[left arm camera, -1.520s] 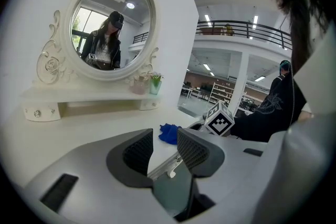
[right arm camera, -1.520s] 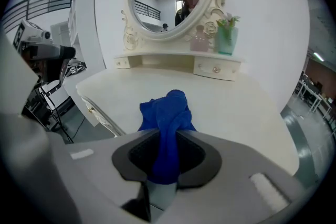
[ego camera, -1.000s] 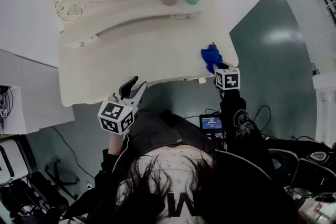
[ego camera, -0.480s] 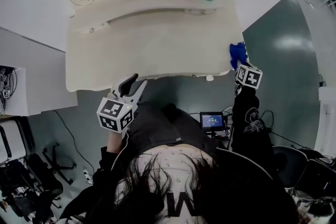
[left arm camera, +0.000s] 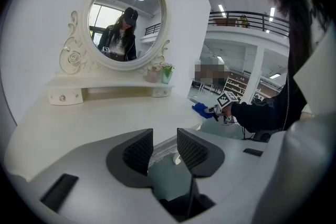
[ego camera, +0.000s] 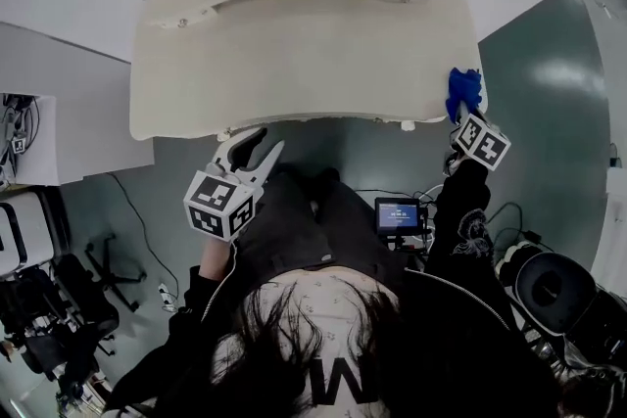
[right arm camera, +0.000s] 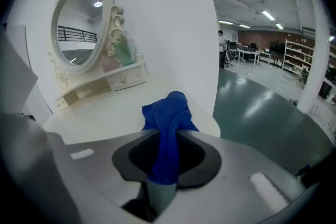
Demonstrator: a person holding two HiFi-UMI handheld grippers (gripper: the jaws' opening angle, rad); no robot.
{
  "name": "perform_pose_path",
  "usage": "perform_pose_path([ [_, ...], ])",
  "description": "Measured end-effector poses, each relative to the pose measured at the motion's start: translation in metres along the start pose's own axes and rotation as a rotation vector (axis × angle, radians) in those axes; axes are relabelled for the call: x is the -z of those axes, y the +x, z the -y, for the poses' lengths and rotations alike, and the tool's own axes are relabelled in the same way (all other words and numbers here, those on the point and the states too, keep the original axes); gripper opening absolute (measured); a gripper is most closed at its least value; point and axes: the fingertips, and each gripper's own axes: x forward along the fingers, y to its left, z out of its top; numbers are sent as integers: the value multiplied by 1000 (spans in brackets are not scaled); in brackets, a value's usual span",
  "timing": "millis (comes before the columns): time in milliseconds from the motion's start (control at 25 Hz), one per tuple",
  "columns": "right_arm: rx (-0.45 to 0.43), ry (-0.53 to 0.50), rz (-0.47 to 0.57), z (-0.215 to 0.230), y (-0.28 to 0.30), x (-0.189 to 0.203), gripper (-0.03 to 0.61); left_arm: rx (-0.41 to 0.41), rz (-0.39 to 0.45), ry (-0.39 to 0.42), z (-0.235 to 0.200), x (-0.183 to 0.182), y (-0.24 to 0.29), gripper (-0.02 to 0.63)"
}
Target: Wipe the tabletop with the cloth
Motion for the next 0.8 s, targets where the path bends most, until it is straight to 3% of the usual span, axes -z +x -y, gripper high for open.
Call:
perform_pose_path([
  [240, -111, -6, -15, -51, -13, 10, 87, -21, -23, -14, 0, 17, -14, 143],
  [800, -507, -195, -3, -270, -99, 48, 87, -14, 10, -12, -21, 34, -65, 143],
])
